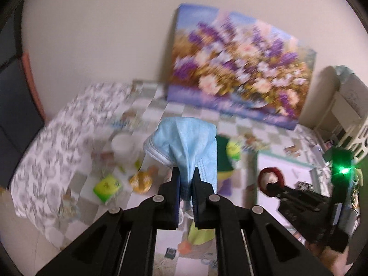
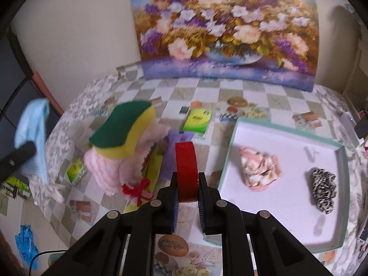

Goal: Organize soft objects
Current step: 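Carry the blue mask and red ribbon into the white tray and release them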

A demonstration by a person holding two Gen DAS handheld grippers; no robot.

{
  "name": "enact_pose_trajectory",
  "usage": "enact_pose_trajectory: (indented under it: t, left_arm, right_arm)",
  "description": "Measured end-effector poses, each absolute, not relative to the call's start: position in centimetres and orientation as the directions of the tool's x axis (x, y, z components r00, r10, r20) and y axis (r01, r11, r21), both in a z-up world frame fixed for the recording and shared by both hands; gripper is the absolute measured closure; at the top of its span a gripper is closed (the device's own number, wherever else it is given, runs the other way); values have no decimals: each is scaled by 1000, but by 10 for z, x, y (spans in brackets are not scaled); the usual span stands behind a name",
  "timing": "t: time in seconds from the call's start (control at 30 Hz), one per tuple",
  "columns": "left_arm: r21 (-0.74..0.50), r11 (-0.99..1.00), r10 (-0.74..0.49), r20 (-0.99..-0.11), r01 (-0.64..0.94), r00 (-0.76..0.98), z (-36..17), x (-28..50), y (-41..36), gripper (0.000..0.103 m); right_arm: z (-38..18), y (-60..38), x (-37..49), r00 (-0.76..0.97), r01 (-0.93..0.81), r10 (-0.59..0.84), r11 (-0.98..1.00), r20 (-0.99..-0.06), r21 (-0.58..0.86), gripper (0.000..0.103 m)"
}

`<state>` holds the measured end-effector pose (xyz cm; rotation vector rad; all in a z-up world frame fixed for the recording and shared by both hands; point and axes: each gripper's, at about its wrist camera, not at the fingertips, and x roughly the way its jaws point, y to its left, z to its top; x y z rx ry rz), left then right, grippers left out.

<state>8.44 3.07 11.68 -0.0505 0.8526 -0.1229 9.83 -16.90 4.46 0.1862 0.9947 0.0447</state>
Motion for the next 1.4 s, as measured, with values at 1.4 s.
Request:
enact_pose_trajectory:
  t: [1.4]
  left_arm:
    - [-224,919,-347,-852,326,393,-22,174,-226,92]
  right_arm:
    - [-12,-353,87,408,571,-255,821,-877,27,87]
